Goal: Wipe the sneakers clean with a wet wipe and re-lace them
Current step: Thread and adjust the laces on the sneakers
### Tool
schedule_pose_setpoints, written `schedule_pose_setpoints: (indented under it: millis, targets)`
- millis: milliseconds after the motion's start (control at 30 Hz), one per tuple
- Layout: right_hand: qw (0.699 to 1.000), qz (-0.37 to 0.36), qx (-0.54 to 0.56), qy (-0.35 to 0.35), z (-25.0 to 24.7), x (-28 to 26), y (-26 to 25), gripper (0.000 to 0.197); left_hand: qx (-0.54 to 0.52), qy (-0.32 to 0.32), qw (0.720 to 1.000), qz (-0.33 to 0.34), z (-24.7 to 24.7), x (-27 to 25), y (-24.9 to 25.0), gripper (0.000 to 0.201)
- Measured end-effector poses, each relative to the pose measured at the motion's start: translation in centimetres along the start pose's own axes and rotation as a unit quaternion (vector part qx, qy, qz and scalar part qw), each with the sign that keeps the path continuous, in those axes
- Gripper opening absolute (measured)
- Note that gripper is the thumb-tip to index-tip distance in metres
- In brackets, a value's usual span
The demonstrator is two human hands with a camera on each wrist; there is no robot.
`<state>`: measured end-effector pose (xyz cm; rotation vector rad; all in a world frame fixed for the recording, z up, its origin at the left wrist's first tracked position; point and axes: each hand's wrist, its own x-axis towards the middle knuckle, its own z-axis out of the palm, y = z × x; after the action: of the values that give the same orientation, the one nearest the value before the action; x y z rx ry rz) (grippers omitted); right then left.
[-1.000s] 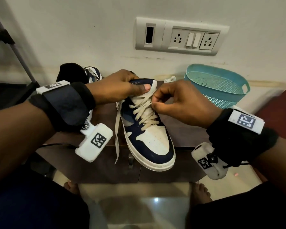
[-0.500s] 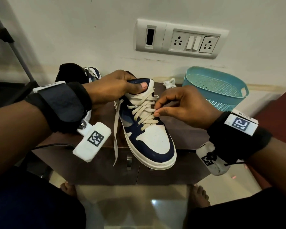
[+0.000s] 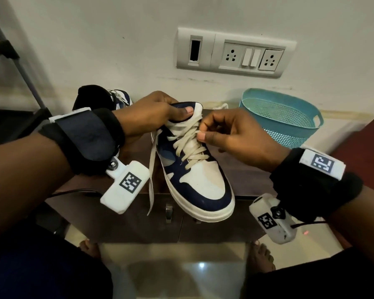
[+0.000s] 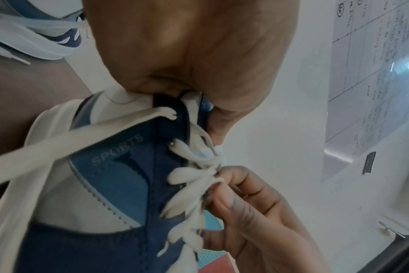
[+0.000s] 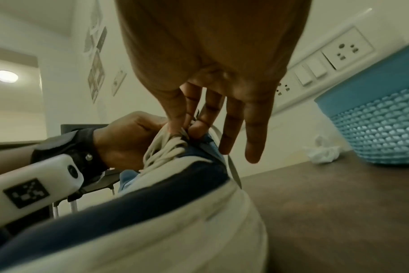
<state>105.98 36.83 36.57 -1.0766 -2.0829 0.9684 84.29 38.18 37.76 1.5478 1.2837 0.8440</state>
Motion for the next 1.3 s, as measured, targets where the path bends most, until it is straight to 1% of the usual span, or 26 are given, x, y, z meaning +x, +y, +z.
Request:
schedule_pose_setpoints:
  millis: [67, 133, 233, 267, 333, 367, 400, 500, 533, 567, 633, 667, 767, 833, 867, 933, 1000, 1067, 1133, 1200, 1267, 1300]
  targets:
    - [0.999, 0.016, -0.023, 0.023, -0.5, 0.0, 0.5, 0.005, -0.008, 0.009, 1.000, 0.003, 0.2, -0.1, 0.1, 0.057]
    - [0.998, 0.030, -0.017, 0.050, -0.9, 0.0, 0.8, 0.003, -0.020, 0.012, 1.000, 0.000, 0.2, 0.0, 0.3, 0.069]
    - [0.994, 0.037, -0.026, 0.097, -1.3, 0.2, 1.1, 0.006, -0.027, 0.018, 0.999, -0.001, 0.4, 0.4, 0.3, 0.082]
    - [0.991, 0.040, -0.033, 0.121, -1.4, 0.2, 1.1, 0.008, -0.022, 0.022, 1.000, -0.001, 0.6, 0.5, 0.4, 0.082]
    - [0.985, 0.055, -0.035, 0.161, -1.7, 0.1, 1.1, 0.010, -0.011, 0.031, 0.999, -0.001, 1.1, 0.6, 0.2, 0.072]
    - [0.984, 0.066, -0.029, 0.160, -1.8, 0.0, 1.0, 0.011, -0.010, 0.033, 0.999, -0.002, 1.2, 0.7, 0.0, 0.067]
    - [0.986, 0.076, -0.024, 0.145, -1.7, -0.2, 0.8, 0.011, -0.010, 0.034, 0.999, -0.005, 1.3, 0.8, -0.2, 0.065]
    - [0.992, 0.099, -0.029, 0.072, -0.2, -1.0, 0.7, 0.014, -0.018, 0.033, 0.999, -0.013, 1.3, 1.0, -0.7, 0.069]
    - [0.992, 0.105, -0.035, 0.061, 0.4, -1.2, 0.9, 0.018, -0.019, 0.031, 0.999, -0.008, 1.3, 1.0, -0.8, 0.068]
    - [0.991, 0.109, -0.043, 0.065, 1.0, -1.3, 1.2, 0.022, -0.017, 0.029, 0.999, -0.001, 1.5, 0.9, -0.7, 0.064]
    - [0.988, 0.110, -0.050, 0.096, 1.6, -1.2, 1.6, 0.026, -0.009, 0.033, 0.999, 0.014, 1.7, 0.7, -0.7, 0.052]
    - [0.987, 0.108, -0.048, 0.109, 1.7, -1.2, 1.7, 0.027, -0.005, 0.038, 0.999, 0.020, 1.7, 0.7, -0.9, 0.051]
    - [0.986, 0.090, -0.054, 0.129, 1.9, -0.9, 1.7, 0.019, -0.008, 0.044, 0.999, 0.031, 1.6, 0.8, -1.3, 0.049]
    - [0.987, 0.090, -0.056, 0.119, 2.0, -0.7, 1.7, 0.017, -0.008, 0.037, 0.999, 0.032, 1.6, 0.7, -1.3, 0.046]
    - [0.989, 0.098, -0.035, 0.108, 2.0, -0.6, 1.6, 0.017, -0.008, 0.033, 0.999, 0.033, 1.6, 0.7, -1.3, 0.044]
    - [0.985, 0.129, 0.065, 0.092, 1.8, -0.5, 1.2, 0.014, -0.008, 0.030, 0.999, 0.036, 1.7, 0.5, -1.3, 0.040]
    - [0.963, 0.184, 0.183, 0.075, 1.6, -0.4, 0.7, 0.007, -0.010, 0.031, 0.999, 0.037, 1.8, 0.4, -1.3, 0.040]
    - [0.944, 0.221, 0.235, 0.066, 1.2, -0.1, 0.8, 0.015, -0.007, 0.036, 0.999, 0.039, 1.9, 0.4, -1.2, 0.038]
    - [0.939, 0.233, 0.244, 0.059, 0.9, 0.2, 1.0, 0.019, -0.005, 0.035, 0.999, 0.039, 2.0, 0.4, -1.1, 0.036]
    - [0.943, 0.227, 0.237, 0.057, 0.7, 0.3, 1.0, 0.015, -0.009, 0.032, 0.999, 0.036, 1.9, 0.4, -1.0, 0.038]
    - [0.957, 0.199, 0.200, 0.065, 0.5, 0.3, 0.9, 0.005, -0.016, 0.034, 0.999, 0.030, 1.7, 0.3, -0.9, 0.041]
    - [0.966, 0.178, 0.170, 0.079, 0.5, 0.3, 0.9, 0.006, -0.019, 0.036, 0.999, 0.028, 1.6, 0.2, -0.9, 0.041]
